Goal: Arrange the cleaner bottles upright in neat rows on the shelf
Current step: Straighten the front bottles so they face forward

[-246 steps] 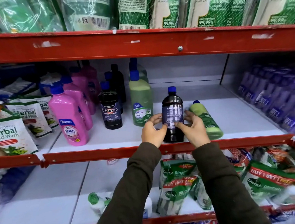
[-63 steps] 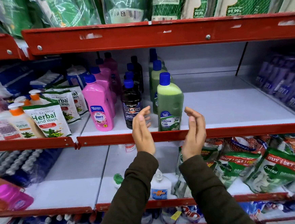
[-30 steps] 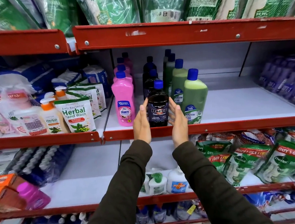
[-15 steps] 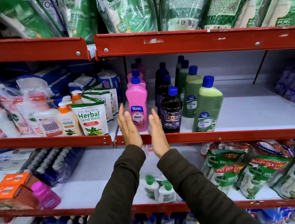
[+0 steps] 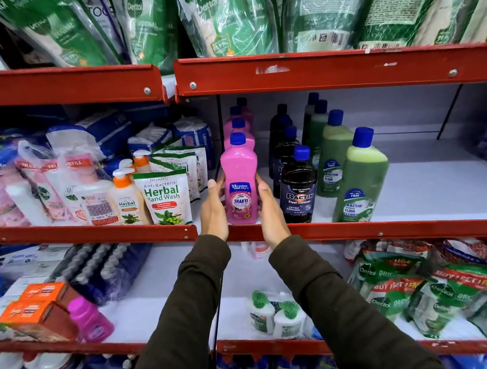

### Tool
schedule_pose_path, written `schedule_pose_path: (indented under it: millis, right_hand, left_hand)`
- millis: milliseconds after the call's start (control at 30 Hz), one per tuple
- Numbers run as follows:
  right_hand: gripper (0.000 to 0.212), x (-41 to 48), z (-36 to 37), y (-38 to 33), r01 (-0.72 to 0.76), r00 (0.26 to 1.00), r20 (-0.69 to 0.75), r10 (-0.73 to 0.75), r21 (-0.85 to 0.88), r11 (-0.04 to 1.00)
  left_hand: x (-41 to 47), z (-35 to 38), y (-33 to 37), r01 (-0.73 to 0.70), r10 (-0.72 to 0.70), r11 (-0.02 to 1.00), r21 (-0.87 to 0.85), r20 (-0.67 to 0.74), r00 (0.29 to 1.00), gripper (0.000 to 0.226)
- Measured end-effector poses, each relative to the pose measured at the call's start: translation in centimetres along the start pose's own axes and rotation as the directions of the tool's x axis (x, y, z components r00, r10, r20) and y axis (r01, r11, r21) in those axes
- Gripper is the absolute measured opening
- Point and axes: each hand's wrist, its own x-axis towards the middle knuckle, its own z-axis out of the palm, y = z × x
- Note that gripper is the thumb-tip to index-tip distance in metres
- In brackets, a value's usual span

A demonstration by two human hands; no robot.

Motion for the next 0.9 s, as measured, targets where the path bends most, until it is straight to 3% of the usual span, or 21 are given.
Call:
schedule_pose_path:
  millis: [433, 600, 700, 767, 833, 900]
  right_hand:
    - [0.043, -2.1, 0.0, 0.3, 0.088, 0.995, -0.031, -0.092, -0.123, 0.988]
    - [0.046, -2.5, -0.4, 0.6, 0.112, 0.994, 0.006, -0.112, -0.135, 0.985]
    - [0.039, -3.5, -0.9, 1.2, 0.234, 0.947, -0.193, -0.258, -0.136, 0.963]
    - [0.033, -4.2, -2.0, 1.6, 0.351, 0.846, -0.361, -0.391, -0.174, 0.92]
    - [0.031, -4.4, -3.5, 1.9, 0.4, 0.757, -0.475, -0.449, -0.207, 0.893]
    - [0.034, -4.0, -4.9, 1.9, 0.368, 0.736, -0.539, -0.409, -0.188, 0.911]
  left_hand:
    - [-2.2, 0.0, -0.5, -0.073, 0.072, 0.997, -0.007, -0.086, 0.994, 0.04]
    - [-2.3, 0.1, -1.4, -0.109, 0.119, 0.989, 0.097, -0.103, 0.988, 0.045]
    - [-3.2, 1.0, -1.9, -0.244, 0.294, 0.946, 0.214, -0.243, 0.925, 0.047]
    - [-4.1, 1.6, -2.2, -0.389, 0.438, 0.898, 0.207, -0.342, 0.831, 0.037]
    - [-4.7, 2.5, -2.6, -0.503, 0.549, 0.835, 0.221, -0.296, 0.782, 0.031]
    - [-4.9, 3.8, -2.7, -0.529, 0.554, 0.829, 0.183, -0.146, 0.819, 0.03]
